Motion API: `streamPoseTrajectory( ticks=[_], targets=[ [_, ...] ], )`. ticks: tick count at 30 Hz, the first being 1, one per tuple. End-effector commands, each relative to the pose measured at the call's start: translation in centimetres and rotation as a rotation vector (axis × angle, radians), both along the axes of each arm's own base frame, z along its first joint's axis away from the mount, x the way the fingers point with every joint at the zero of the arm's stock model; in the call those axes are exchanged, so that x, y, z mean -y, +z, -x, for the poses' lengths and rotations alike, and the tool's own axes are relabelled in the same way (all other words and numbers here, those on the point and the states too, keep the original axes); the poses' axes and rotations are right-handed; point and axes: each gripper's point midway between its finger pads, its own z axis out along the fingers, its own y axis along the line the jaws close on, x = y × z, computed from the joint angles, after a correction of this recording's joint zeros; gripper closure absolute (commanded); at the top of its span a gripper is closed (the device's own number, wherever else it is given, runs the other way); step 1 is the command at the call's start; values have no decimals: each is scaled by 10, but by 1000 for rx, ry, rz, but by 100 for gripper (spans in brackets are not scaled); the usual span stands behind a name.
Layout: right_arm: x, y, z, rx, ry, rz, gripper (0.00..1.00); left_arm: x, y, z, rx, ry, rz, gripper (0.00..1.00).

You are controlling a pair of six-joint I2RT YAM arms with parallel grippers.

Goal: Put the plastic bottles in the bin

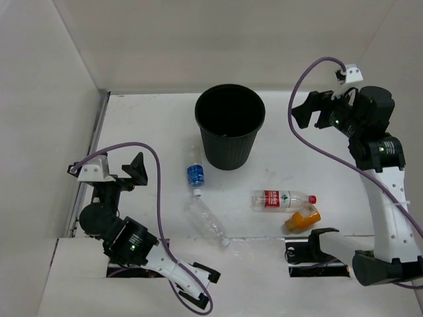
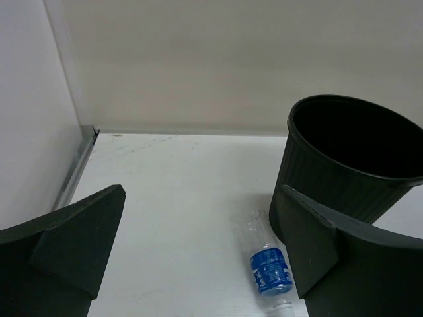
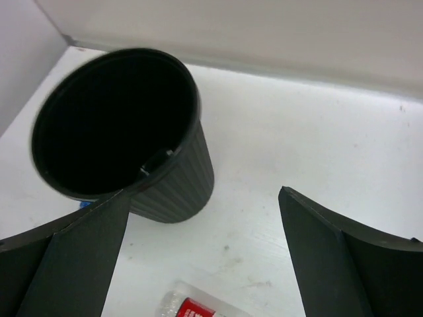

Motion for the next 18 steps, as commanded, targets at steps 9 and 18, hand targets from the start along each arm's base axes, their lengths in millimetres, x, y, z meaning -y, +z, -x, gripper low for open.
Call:
streamPoseTrajectory(
  ticks=[9,18],
  targets=[
    [11,-25,28,-16,16,-86,0,-16,-10,-7,-24,32,4,0],
    [41,-38,36,-9,-77,-140,0,-31,-19,-9,-54,109,28,0]
  ],
)
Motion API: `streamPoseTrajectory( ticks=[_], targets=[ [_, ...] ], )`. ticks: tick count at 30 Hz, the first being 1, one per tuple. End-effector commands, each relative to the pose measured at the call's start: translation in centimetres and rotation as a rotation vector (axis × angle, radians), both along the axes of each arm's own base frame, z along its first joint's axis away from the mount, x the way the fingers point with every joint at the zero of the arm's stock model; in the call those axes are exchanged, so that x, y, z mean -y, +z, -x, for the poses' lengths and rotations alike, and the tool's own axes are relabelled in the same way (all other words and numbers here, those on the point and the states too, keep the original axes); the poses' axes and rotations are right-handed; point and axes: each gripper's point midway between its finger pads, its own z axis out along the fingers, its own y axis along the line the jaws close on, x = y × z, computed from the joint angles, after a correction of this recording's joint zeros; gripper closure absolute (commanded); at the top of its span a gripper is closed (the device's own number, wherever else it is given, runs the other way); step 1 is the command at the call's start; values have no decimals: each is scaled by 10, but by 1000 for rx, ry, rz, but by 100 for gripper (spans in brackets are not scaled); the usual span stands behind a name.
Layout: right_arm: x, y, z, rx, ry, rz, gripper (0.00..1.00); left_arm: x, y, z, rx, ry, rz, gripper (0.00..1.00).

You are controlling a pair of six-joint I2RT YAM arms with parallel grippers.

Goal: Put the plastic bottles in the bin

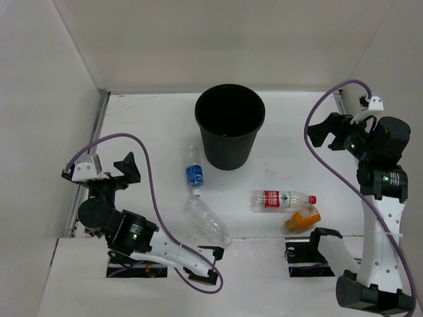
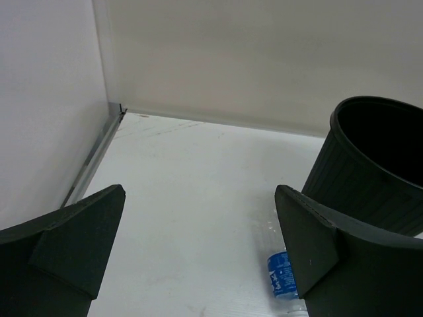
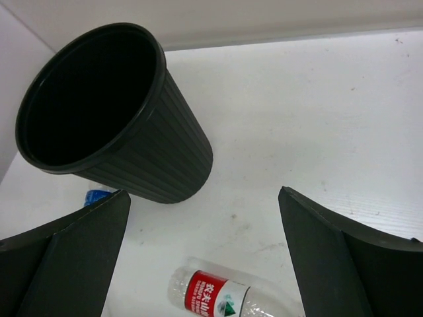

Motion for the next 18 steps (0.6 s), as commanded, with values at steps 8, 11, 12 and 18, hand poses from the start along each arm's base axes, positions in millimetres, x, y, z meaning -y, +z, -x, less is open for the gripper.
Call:
streamPoseTrajectory(
  ticks=[8,11,12,18],
  targets=[
    [31,3,8,90,-126,151,0,-33,23,-5,-64,-19,74,0],
    [35,-5,10,73,-140,149,0,-56,20,-8,-69,-4,149,0],
    [37,-6,10,72,-149,149,0,-70,19,-10,-69,23,218,0],
    [40,2,10,88,-170,156,0,-110,70,-25,-78,60,398,0]
  ],
)
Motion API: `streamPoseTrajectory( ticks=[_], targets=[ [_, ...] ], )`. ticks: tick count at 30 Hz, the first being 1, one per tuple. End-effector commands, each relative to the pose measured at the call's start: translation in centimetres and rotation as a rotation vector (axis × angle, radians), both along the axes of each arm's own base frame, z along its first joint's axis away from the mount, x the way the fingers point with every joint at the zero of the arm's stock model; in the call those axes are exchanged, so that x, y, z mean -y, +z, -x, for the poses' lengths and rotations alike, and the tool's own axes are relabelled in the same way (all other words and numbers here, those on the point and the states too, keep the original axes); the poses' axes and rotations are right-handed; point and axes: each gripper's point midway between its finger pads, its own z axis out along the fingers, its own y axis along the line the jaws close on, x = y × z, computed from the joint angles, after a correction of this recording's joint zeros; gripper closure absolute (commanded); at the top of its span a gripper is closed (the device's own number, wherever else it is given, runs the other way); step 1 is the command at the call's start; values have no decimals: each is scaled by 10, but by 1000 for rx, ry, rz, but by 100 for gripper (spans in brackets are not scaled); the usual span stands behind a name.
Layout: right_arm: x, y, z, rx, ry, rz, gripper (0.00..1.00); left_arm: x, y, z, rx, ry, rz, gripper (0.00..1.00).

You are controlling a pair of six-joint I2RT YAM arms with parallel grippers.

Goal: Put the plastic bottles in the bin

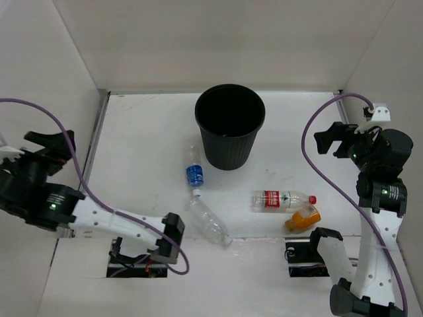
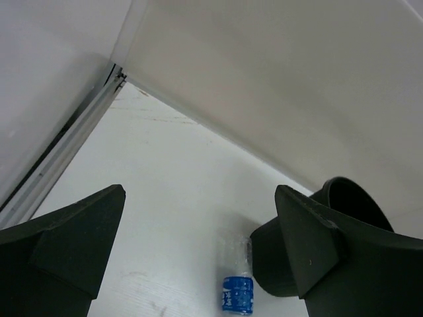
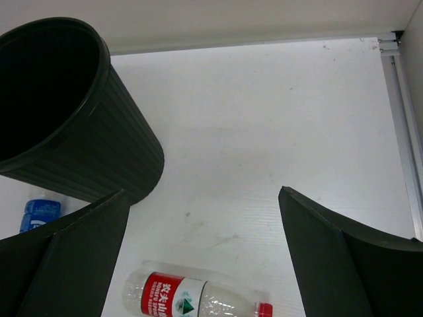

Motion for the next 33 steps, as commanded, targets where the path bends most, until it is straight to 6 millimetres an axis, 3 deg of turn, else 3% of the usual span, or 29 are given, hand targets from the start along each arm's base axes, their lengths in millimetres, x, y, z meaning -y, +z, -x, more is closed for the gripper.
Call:
streamPoseTrajectory(
  ticks=[1,3,6,8,9,11,15,20,22,23,27,30,33],
  targets=[
    [8,17,-4,54,-32,30,0,9,41,-14,14,-35,-89,0],
    [9,19,-6,52,-38,25,0,7,55,-43,-4,-55,-146,0],
    [11,24,-8,54,-48,12,0,-21,42,-78,-198,21,-268,0],
    [12,26,-9,54,-55,7,0,13,38,-105,-262,-70,-333,0],
    [13,28,-8,54,-58,9,0,36,36,-108,-250,-144,-382,0],
    [16,30,-7,56,-69,22,0,101,22,-107,-234,-352,-423,0],
    [25,28,-9,40,-97,72,0,180,-14,-68,-269,-656,-542,0],
    [32,14,-18,-8,-116,116,0,263,3,1,-11,-1057,-762,0],
    [32,12,-20,-15,-114,146,0,293,-5,28,45,-1233,-824,0],
    [33,13,-21,-13,-114,165,0,302,-14,36,42,-1293,-845,0],
    [33,17,-23,0,-99,264,0,350,-91,77,24,-1592,-1063,0],
    [36,22,-22,7,-117,293,0,398,-130,88,58,-1663,-1152,0],
    [35,30,-20,30,-118,283,0,450,-156,80,61,-1694,-1159,0]
  ],
)
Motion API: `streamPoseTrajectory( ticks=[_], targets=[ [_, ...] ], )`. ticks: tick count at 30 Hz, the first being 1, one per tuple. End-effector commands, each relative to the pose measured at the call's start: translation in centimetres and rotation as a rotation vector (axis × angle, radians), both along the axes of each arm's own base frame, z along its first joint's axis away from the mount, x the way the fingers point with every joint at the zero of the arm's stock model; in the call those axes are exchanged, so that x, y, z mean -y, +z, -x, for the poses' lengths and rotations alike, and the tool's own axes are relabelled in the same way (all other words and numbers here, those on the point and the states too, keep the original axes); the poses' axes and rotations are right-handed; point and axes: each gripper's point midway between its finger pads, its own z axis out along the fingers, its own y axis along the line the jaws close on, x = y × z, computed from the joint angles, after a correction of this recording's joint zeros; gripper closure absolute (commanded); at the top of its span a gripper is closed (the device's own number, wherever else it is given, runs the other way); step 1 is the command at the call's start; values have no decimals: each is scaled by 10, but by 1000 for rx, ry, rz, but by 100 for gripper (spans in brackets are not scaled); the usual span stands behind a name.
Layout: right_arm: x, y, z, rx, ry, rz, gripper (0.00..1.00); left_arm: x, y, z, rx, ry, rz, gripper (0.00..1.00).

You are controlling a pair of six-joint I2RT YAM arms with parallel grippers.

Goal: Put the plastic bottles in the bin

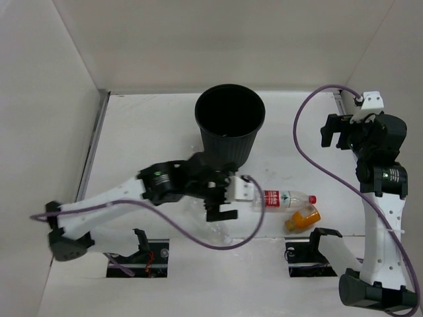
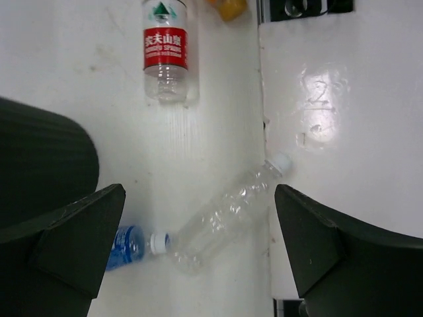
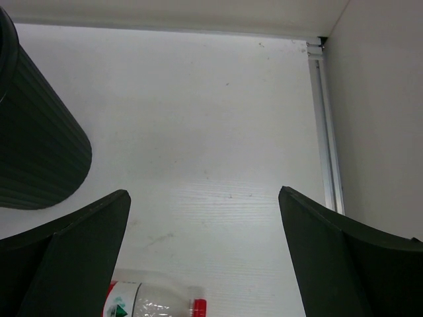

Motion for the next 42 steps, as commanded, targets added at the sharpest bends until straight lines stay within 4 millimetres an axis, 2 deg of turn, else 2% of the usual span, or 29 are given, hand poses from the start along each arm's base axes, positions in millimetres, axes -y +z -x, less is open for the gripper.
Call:
streamPoseTrajectory(
  ticks=[1,5,7,13,18,21,23,25,32,36,37,42],
  targets=[
    [6,37,6,107,-23,45,0,63,-18,-26,90,-1,31,0],
    [8,46,12,144,-37,12,0,133,-29,-40,94,-19,83,0],
    [9,53,14,168,-42,2,0,157,-37,-39,88,-28,93,0],
    [5,93,28,271,-40,-31,0,201,-81,-34,71,-72,99,0],
    [1,129,48,360,-35,-67,0,218,-113,-33,51,-107,76,0],
    [-5,165,73,471,-36,-67,0,224,-134,-41,50,-115,53,0],
    [-13,182,92,539,-22,-41,0,228,-142,-48,60,-120,43,0],
    [-17,187,103,564,-27,-36,0,231,-150,-56,63,-126,31,0],
    [-31,176,115,552,5,-96,0,228,-185,-82,98,-138,-29,1],
    [-37,177,118,559,21,-132,0,231,-194,-87,115,-143,-57,9],
    [-37,178,117,559,21,-135,0,232,-194,-88,113,-142,-63,15],
    [-31,180,108,560,20,-137,0,238,-190,-81,111,-141,-79,65]
  ],
)
